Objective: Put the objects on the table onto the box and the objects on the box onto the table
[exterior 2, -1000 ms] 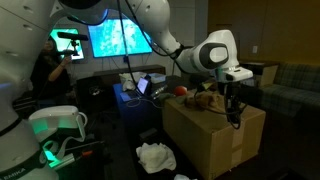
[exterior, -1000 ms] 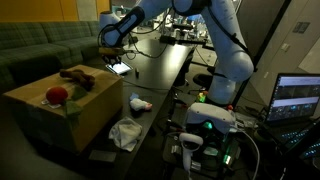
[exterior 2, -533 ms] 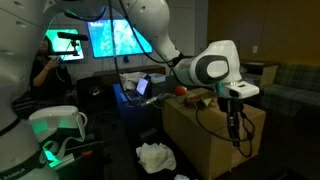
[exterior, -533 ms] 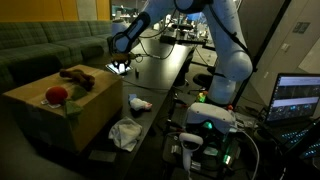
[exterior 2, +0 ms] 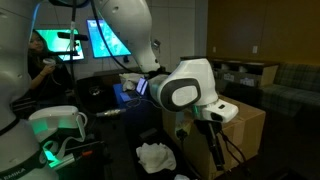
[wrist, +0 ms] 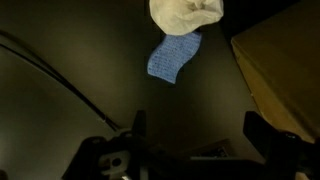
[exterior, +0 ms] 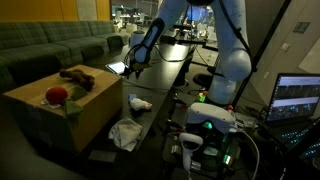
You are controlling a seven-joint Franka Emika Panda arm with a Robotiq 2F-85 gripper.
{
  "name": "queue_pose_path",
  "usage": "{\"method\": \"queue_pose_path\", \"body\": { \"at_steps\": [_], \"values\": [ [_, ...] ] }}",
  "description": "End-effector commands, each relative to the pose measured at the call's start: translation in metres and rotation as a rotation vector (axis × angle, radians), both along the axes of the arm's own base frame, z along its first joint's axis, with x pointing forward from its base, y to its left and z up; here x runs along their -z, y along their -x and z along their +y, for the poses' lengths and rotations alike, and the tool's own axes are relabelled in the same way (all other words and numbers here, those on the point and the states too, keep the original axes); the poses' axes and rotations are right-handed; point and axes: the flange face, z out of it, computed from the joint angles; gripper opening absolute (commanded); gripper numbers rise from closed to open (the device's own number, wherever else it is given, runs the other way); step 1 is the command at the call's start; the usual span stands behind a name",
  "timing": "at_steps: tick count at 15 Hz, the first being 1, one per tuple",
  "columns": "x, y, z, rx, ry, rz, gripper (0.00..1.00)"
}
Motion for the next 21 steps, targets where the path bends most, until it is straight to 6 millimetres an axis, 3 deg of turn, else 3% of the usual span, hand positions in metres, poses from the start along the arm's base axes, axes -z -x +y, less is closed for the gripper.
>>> {"method": "queue_pose_path", "body": {
  "at_steps": [1, 6, 9, 16, 21],
  "values": [
    [0.007, 0.044, 0.02, -0.19, -0.024, -0.027, 1.0],
    [0.059, 0.058, 0.067, -0.403, -0.119, 0.028, 1.0],
    [0.088, 0.061, 0.08, -0.481, -0.183, 0.097, 1.0],
    [0.125, 0.064, 0.049, -0.54, -0.174, 0.214, 1.0],
    [0.14, 0.054, 0.047, -0.599, -0.167, 0.227, 1.0]
  ]
}}
